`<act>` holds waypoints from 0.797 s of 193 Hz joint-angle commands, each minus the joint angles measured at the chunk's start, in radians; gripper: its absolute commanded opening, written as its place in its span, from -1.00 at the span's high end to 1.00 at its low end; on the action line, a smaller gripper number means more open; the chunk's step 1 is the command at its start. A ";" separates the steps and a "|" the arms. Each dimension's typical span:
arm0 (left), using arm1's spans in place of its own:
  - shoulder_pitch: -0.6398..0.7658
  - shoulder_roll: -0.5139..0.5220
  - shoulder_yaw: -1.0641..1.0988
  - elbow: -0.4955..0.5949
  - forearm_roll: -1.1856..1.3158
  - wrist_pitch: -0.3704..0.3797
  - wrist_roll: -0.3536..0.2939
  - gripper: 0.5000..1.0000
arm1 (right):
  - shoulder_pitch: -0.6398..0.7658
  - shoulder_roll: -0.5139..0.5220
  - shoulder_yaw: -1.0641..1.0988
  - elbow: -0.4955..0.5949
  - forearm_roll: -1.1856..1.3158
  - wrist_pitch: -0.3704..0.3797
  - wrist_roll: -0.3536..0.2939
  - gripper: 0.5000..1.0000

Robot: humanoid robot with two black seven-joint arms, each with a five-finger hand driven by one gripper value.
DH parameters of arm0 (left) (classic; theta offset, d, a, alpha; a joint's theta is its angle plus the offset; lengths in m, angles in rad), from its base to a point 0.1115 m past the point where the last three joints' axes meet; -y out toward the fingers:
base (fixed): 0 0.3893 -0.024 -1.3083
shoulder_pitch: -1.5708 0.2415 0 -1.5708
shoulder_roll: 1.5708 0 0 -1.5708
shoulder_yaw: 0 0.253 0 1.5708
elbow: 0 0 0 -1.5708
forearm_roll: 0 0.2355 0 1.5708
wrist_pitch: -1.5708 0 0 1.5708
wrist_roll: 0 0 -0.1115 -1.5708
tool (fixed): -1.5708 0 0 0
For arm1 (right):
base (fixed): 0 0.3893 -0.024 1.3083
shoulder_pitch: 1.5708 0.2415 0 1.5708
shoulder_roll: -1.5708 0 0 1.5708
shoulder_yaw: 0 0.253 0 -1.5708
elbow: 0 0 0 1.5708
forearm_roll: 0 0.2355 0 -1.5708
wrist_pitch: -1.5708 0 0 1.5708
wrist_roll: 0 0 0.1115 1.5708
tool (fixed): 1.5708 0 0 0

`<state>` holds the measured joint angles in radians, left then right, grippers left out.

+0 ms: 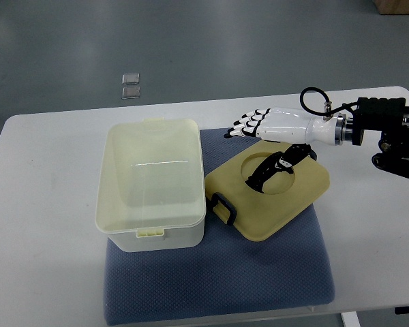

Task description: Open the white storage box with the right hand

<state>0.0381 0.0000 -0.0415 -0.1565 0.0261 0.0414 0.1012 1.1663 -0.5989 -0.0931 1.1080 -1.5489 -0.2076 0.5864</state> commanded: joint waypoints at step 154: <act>0.000 0.000 0.000 0.000 0.000 0.000 0.000 -1.00 | -0.093 0.105 0.253 -0.088 1.461 0.359 -0.224 -0.71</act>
<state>0.0382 0.0000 -0.0417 -0.1565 0.0261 0.0414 0.1014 1.0966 -0.5291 0.1249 1.0645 -0.2752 0.1714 0.4358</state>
